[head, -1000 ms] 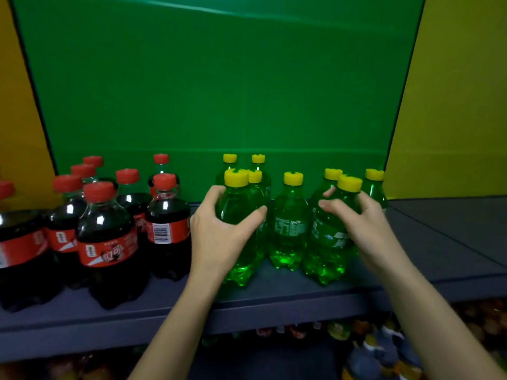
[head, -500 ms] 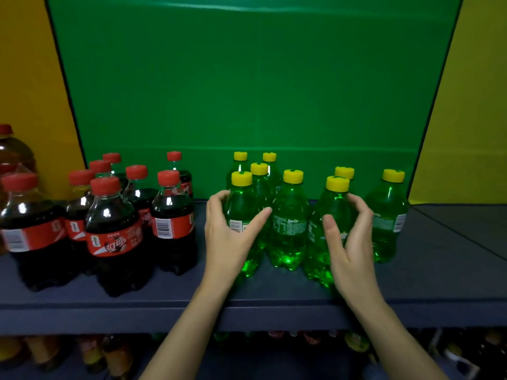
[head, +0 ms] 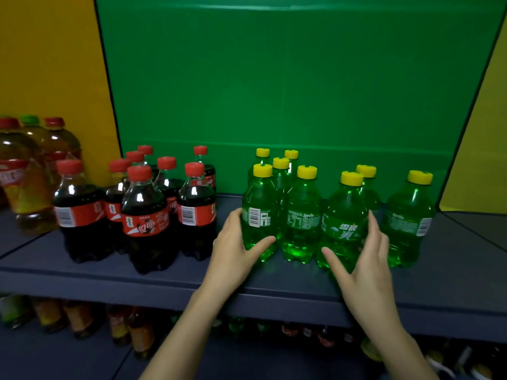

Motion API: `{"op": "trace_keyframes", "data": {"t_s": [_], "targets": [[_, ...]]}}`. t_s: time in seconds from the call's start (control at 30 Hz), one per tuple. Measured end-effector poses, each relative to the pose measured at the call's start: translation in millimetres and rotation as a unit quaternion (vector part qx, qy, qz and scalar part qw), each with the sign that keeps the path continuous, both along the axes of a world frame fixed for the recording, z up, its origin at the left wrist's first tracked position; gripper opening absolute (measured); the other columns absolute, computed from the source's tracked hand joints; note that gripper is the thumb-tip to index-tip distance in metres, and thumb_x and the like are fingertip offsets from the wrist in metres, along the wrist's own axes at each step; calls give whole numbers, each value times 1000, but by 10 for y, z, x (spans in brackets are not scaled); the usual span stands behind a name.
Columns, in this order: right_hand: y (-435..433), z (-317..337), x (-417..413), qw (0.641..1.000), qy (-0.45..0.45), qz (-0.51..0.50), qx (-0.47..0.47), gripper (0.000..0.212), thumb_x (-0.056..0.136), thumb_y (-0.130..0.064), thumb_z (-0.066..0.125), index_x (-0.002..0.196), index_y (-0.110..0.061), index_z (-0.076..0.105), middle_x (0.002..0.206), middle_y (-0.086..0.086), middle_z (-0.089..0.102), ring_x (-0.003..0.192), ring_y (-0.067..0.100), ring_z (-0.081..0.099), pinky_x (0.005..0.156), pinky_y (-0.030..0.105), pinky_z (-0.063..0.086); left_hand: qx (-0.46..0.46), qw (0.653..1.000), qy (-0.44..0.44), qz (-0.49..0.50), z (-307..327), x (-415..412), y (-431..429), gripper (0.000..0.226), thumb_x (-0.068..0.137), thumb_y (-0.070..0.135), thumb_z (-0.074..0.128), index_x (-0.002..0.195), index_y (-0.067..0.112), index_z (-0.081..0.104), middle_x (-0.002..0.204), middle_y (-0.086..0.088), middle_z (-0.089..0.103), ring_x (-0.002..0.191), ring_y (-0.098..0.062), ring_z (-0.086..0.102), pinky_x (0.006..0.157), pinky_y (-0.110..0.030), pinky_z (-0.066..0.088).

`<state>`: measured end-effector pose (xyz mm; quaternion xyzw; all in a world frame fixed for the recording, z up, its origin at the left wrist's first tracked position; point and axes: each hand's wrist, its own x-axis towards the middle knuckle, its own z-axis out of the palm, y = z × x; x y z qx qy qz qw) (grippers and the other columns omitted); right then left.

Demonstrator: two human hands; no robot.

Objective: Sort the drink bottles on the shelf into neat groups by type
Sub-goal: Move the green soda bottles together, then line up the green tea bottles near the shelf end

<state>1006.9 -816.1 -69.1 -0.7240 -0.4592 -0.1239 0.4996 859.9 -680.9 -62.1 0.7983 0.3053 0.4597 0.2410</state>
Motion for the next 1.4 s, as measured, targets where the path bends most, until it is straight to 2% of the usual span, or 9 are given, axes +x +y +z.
{"op": "trace_keyframes", "data": {"t_s": [0.2, 0.33, 0.4, 0.53, 0.63, 0.83, 1.0, 1.17, 1.4], "targets": [[68, 7, -47, 998, 9, -39, 54, 86, 77, -23, 71, 145, -8, 20, 140, 15, 29, 130, 30, 29, 107, 43, 28, -16, 1000, 5, 9, 22, -177, -77, 65, 79, 35, 69, 133, 14, 39, 127, 7, 52, 115, -8, 51, 100, -28, 41], [67, 130, -309, 983, -44, -30, 174, 62, 78, -21, 69, 132, -7, 40, 127, 5, 35, 122, 26, 35, 103, 43, 32, 16, 999, -48, 14, 75, -556, -140, 30, 81, 32, 68, 107, 22, 58, 98, 12, 64, 89, -8, 60, 81, -36, 52], [85, 235, -481, 977, -63, -13, 202, 51, 77, -26, 60, 123, -7, 46, 121, 5, 39, 116, 24, 38, 98, 38, 33, 36, 997, -58, 32, 124, -790, -167, 16, 81, 34, 63, 94, 25, 62, 83, 12, 65, 77, -8, 61, 70, -36, 53], [231, 424, -898, 976, -44, 118, 176, 21, 80, -23, 56, 101, -23, 55, 96, -4, 55, 88, 5, 51, 82, 7, 37, 104, 988, -40, 106, 237, -1345, -154, 16, 82, 43, 55, 85, 29, 64, 75, 17, 64, 71, -4, 61, 60, -31, 52], [466, 442, -1296, 972, -40, 198, 122, 11, 83, -18, 63, 91, -24, 60, 90, -11, 61, 84, 2, 57, 75, 10, 42, 120, 979, -30, 160, 254, -1869, -18, 19, 83, 45, 53, 83, 29, 64, 74, 17, 64, 69, -4, 62, 59, -32, 52], [1016, 377, -2327, 951, -35, 303, 52, 18, 83, -10, 65, 88, -27, 63, 85, -19, 61, 86, 2, 59, 72, 8, 42, 123, 959, -12, 256, 208, -3089, 320, 23, 81, 52, 48, 80, 33, 61, 72, 18, 64, 69, 0, 61, 58, -32, 52], [1482, 341, -3140, 936, -19, 351, 32, 17, 85, -12, 64, 91, -28, 63, 87, -18, 60, 89, 2, 59, 75, 13, 45, 118, 949, 16, 291, 178, -3942, 608, 13, 81, 44, 54, 78, 33, 59, 64, 15, 61, 61, -2, 59, 53, -29, 50], [1961, 320, -3685, 937, -5, 348, 33, 15, 85, -12, 63, 92, -25, 63, 88, -17, 60, 88, 1, 57, 73, 10, 44, 106, 948, 40, 296, 97, -4494, 939, 10, 78, 44, 55, 75, 35, 58, 60, 14, 60, 65, -4, 58, 52, -30, 49], [2554, 412, -3975, 951, 16, 307, 32, 21, 83, -13, 64, 94, -29, 58, 91, -14, 60, 85, 5, 58, 72, 19, 48, 62, 963, 43, 259, 47, -4784, 1422, 14, 77, 46, 54, 76, 34, 59, 69, 15, 63, 69, -3, 60, 58, -32, 52]]}}
